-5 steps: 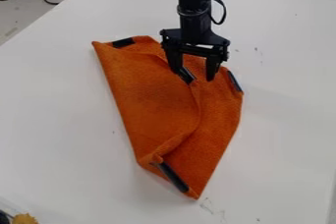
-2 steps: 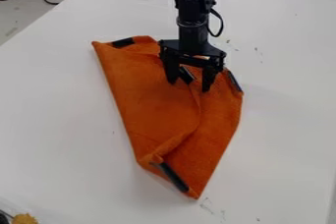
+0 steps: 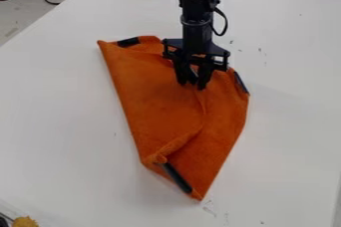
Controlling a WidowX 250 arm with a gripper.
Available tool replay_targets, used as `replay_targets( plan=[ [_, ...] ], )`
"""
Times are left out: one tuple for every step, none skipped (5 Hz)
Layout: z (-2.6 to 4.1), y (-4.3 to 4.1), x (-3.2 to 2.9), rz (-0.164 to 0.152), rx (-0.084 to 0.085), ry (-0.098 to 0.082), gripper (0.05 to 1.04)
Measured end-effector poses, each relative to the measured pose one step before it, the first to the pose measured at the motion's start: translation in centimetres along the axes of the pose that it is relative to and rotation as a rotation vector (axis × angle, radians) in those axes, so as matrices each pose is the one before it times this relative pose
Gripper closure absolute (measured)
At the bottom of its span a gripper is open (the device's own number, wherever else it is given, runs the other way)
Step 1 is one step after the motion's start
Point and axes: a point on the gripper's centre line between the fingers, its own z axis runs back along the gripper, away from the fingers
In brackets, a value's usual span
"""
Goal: Unfold from top right to bottom left
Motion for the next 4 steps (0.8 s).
replay_targets(
  plan=[
    [-0.201, -0.049, -0.074, -0.0013, 0.0002, 0.0077, 0.891],
    [0.073, 0.052, -0.098, 0.0013, 0.0000, 0.0122, 1.008],
    [0.259, 0.172, -0.101, 0.0081, 0.0156, 0.0166, 1.025],
    [0.848, 0.464, -0.012, 0.0212, 0.0356, 0.0228, 1.025]
  ],
)
